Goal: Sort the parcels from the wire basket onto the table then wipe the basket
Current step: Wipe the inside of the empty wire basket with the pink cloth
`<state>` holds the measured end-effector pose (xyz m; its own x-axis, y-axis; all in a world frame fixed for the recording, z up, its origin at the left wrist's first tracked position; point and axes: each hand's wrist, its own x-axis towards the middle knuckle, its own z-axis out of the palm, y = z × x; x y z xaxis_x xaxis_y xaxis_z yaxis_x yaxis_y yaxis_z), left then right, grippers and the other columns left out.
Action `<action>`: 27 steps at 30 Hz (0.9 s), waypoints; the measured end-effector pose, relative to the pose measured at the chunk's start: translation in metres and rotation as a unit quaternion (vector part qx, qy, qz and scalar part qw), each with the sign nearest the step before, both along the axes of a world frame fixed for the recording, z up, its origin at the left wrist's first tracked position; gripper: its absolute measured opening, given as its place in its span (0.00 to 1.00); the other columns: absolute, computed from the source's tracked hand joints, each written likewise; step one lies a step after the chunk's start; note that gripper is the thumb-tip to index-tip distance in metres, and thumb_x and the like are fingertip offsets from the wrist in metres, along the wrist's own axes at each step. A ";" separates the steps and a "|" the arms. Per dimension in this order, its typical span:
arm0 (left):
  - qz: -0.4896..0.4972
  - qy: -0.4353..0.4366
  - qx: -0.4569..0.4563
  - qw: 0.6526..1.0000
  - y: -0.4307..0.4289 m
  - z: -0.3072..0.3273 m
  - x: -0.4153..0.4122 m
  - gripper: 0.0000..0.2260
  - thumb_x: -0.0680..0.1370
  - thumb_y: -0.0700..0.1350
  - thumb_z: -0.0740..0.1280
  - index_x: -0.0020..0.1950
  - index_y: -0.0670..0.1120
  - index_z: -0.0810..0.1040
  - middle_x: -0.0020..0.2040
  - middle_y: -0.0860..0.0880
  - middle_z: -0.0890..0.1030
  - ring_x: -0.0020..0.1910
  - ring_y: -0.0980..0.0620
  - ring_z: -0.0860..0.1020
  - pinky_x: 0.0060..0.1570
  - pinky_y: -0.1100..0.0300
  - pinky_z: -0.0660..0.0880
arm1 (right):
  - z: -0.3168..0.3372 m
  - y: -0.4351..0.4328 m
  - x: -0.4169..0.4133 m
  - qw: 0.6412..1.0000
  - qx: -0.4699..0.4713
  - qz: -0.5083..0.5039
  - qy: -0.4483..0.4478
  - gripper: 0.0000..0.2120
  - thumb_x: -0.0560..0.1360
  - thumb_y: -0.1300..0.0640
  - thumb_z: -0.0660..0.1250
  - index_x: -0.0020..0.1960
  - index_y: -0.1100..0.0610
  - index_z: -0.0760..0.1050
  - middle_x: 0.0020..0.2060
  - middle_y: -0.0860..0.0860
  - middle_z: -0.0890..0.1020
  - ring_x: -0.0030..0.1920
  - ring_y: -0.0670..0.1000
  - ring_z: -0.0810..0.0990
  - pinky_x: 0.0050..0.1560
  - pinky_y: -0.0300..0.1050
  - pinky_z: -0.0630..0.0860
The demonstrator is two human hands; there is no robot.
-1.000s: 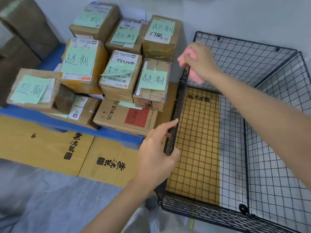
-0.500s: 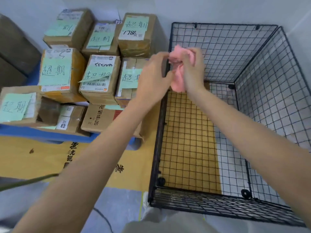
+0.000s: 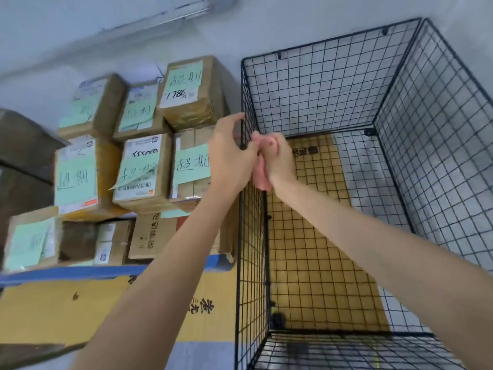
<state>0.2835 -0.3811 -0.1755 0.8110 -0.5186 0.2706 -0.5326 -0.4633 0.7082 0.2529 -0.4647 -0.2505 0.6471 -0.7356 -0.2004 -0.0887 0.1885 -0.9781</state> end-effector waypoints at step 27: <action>0.008 -0.031 0.082 0.996 -0.003 0.000 0.001 0.24 0.75 0.38 0.68 0.71 0.50 0.70 0.59 0.54 0.75 0.48 0.60 0.73 0.43 0.71 0.71 | 0.041 -0.065 0.103 0.967 -0.163 -0.079 -0.178 0.07 0.77 0.58 0.67 0.54 0.55 0.78 0.53 0.50 0.80 0.54 0.44 0.78 0.52 0.23 0.67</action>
<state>0.2843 -0.3843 -0.1757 0.8045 -0.5463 0.2331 -0.5638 -0.5788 0.5892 0.3556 -0.5300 -0.2090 0.5064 -0.8178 0.2734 0.2687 -0.1516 -0.9512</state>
